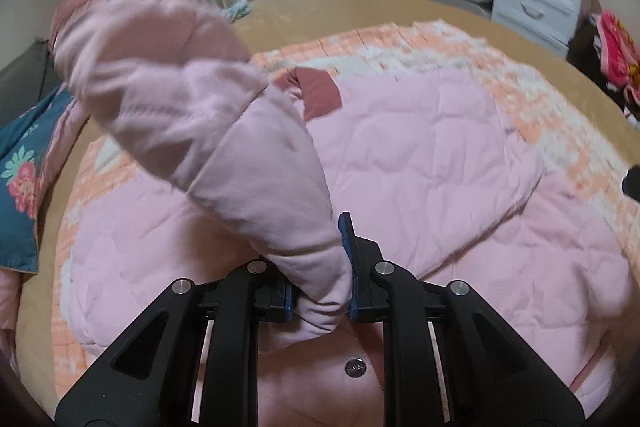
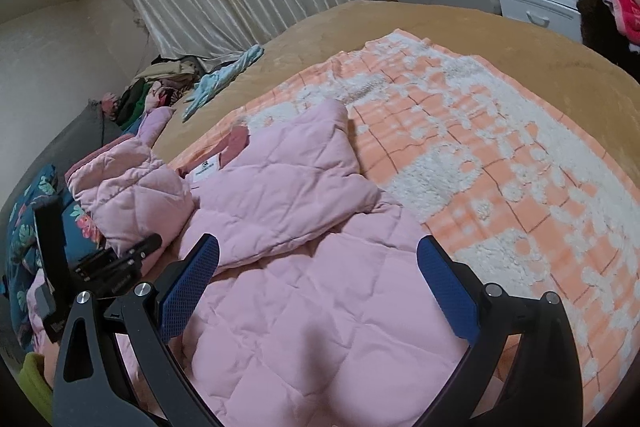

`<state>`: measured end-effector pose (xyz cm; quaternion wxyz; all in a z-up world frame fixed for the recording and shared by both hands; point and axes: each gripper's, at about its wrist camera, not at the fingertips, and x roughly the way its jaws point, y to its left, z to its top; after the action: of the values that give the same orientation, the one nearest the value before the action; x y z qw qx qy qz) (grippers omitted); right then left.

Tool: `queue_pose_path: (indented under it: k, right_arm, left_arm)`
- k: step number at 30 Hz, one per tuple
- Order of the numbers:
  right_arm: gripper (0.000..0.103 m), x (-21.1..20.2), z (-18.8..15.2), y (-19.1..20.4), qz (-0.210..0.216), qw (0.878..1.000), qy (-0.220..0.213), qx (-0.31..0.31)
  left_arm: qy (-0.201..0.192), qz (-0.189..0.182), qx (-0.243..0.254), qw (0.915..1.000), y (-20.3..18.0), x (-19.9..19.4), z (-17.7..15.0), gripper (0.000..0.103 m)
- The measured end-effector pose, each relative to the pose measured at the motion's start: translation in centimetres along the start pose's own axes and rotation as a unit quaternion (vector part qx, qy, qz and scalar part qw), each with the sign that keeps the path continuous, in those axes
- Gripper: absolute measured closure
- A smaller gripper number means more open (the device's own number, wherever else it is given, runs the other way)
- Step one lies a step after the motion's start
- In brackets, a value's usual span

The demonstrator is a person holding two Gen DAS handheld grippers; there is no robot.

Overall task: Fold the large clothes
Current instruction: 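Fold the held sleeve across the jacket body and open the left gripper, then grasp the ribbed front edge with the right gripper and fold it over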

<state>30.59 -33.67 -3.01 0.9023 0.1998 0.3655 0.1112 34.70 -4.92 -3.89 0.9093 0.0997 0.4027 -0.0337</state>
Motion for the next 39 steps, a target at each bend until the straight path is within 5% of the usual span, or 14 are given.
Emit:
queue_pose_path:
  k: [11,15,22,25,27,36,37,39]
  right_arm:
    - [0.004,0.0,-0.1,0.0,-0.005,1.0,0.0,0.002]
    - [0.004,0.1,-0.1,0.3,-0.002,1.0,0.002,0.0]
    - [0.004,0.7,-0.2,1.4,0.005,1.0,0.013,-0.005]
    - [0.004,1.5,-0.4,2.2,0.017,1.0,0.024,-0.005]
    - [0.004,2.4,-0.5,2.9,0.031,0.999,0.038,-0.002]
    - [0.005,7.7,-1.8,7.1,0.066,0.992,0.102,-0.022]
    - [0.009,8.3,-2.0,7.3,0.072,0.991,0.108,-0.022]
    - [0.052,9.3,-2.3,7.9,0.081,0.989,0.123,-0.03]
  left_arm:
    - [0.026,-0.004,0.022,0.9994,-1.0,1.4,-1.1,0.08]
    - [0.037,-0.035,0.025,0.9984,-1.4,1.2,-1.8,0.042]
    - [0.035,-0.062,0.064,0.9954,-2.4,-0.7,-4.0,0.024]
    - [0.029,-0.085,0.042,0.9951,-1.2,-2.1,-4.5,0.023]
    - [0.027,-0.094,0.019,0.995,0.3,-2.9,-4.8,0.011]
    - [0.016,-0.045,-0.058,0.9972,7.3,-4.3,-5.7,0.009]
    - [0.016,-0.041,-0.071,0.9965,8.3,-4.3,-5.8,0.009]
    - [0.015,-0.038,-0.093,0.9948,9.9,-4.5,-6.0,0.009]
